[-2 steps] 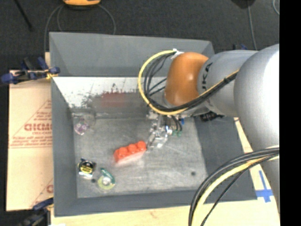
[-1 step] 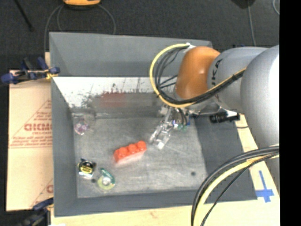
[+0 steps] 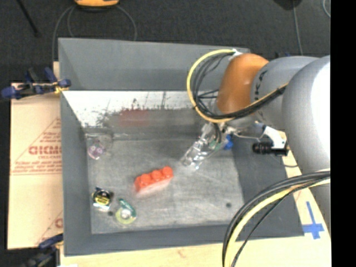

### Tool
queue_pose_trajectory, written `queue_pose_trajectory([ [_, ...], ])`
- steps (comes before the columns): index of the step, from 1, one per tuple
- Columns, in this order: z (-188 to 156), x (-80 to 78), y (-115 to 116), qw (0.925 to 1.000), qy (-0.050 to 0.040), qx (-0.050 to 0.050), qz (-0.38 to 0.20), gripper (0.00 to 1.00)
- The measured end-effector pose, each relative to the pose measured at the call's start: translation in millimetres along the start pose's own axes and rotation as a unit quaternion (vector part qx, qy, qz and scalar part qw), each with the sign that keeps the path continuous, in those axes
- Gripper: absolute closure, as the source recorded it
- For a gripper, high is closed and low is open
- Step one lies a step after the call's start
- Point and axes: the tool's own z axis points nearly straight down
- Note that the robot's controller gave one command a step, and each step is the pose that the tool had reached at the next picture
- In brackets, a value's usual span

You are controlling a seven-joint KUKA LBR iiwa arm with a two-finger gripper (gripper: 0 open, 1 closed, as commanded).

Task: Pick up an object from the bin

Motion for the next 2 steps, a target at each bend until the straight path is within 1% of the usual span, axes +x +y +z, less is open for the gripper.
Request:
queue_pose_trajectory([
  [1, 1, 2.2, 0, 1.0000, 0.0046, 0.002, -0.002, 1.00],
  [2, -58, -10.2, -25, 1.0000, 0.0019, 0.002, -0.006, 1.00],
])
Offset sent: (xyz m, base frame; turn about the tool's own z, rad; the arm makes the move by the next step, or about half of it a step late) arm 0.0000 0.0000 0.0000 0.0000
